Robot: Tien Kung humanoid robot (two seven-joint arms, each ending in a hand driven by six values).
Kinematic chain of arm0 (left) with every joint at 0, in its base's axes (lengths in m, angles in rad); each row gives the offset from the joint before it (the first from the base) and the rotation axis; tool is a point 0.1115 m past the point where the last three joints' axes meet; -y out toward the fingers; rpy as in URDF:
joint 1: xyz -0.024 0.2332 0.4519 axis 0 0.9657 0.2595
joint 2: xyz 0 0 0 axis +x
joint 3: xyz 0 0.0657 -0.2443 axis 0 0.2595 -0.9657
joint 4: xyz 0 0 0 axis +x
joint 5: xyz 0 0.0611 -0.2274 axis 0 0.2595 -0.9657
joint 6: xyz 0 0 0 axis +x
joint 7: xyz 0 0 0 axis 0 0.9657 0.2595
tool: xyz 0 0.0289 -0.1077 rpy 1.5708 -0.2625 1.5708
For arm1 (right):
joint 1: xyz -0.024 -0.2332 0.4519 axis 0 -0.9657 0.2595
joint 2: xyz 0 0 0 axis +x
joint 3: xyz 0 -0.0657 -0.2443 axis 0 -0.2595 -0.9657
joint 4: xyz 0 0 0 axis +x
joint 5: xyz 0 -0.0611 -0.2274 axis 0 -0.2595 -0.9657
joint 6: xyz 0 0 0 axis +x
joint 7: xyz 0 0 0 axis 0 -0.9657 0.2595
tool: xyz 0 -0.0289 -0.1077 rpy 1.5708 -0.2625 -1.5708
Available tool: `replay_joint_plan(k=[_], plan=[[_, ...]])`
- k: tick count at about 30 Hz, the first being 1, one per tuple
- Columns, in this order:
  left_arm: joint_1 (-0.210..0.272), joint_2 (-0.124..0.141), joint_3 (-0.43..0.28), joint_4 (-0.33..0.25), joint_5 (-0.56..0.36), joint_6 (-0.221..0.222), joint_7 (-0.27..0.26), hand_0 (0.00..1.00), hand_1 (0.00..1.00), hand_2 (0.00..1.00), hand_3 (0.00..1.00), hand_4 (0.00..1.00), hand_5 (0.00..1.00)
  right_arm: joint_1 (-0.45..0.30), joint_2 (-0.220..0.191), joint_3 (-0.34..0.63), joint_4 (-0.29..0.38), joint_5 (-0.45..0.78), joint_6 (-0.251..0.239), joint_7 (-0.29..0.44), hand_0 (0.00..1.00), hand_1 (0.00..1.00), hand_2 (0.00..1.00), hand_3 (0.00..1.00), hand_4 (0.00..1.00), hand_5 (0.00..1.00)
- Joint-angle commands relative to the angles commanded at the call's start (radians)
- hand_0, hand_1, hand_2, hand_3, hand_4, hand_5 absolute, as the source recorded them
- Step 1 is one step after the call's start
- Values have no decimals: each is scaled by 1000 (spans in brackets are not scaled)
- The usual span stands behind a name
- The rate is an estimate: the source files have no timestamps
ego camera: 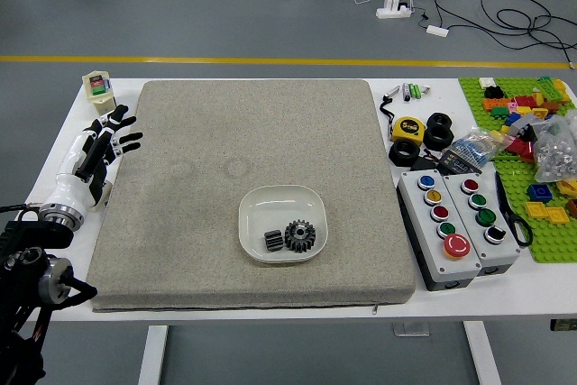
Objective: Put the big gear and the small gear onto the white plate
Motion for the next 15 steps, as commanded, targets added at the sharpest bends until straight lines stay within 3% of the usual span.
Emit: replay_joint_plan(k=[15], plan=[[9,-1,4,11,2,1,3,718,726,836,857,900,834,-10,3,4,0,-11,0,-3,610,618,717,585,796,714]])
